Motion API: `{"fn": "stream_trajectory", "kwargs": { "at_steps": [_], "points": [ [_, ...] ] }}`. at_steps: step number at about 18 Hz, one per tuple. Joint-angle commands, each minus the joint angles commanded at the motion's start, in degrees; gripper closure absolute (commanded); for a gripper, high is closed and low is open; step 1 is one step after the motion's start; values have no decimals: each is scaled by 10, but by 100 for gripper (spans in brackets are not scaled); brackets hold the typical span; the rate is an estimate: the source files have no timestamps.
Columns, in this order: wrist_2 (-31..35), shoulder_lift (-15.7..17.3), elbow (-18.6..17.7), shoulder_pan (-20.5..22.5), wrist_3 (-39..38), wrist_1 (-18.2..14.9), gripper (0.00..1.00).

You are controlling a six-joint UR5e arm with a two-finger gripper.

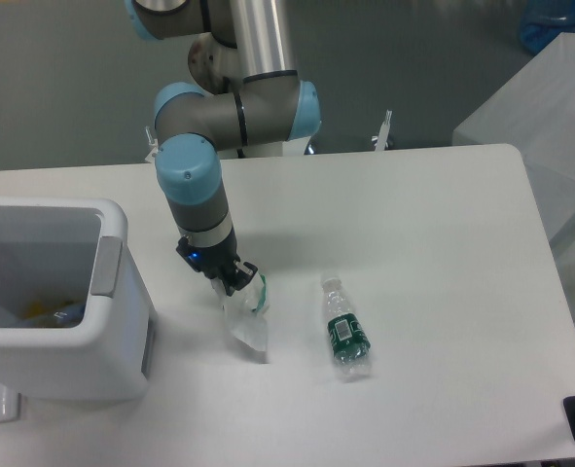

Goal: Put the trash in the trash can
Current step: 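Close the gripper on the plastic bag, then lift the bag and carry it over the white trash bin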

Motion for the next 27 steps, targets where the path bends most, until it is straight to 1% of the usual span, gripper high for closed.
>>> {"fn": "stream_trajectory", "kwargs": {
  "at_steps": [2, 5, 7, 9, 11, 12, 13, 14, 15, 16, 18, 19, 23, 27],
  "points": [
    [-1, 8, 11, 4, -2, 0, 98],
    [-5, 35, 36, 10, -1, -5, 98],
    [-6, 60, 40, 23, -2, -7, 98],
    [-10, 93, 48, 39, -10, -7, 97],
    [-12, 125, 76, 67, -17, -6, 97],
    [-24, 132, 104, 89, -17, -6, 97],
    [-37, 134, 120, 101, -15, -5, 97],
    [-55, 136, 138, 119, -17, -5, 96],
    [-88, 136, 155, 132, -20, -7, 96],
    [-133, 137, 162, 140, -34, -7, 96],
    [-232, 141, 163, 168, -83, -7, 96],
    [-273, 142, 164, 174, -97, -7, 96],
    [-402, 143, 164, 174, -110, -7, 96],
    [-494, 143, 156, 166, -144, -8, 96]
  ]
}}
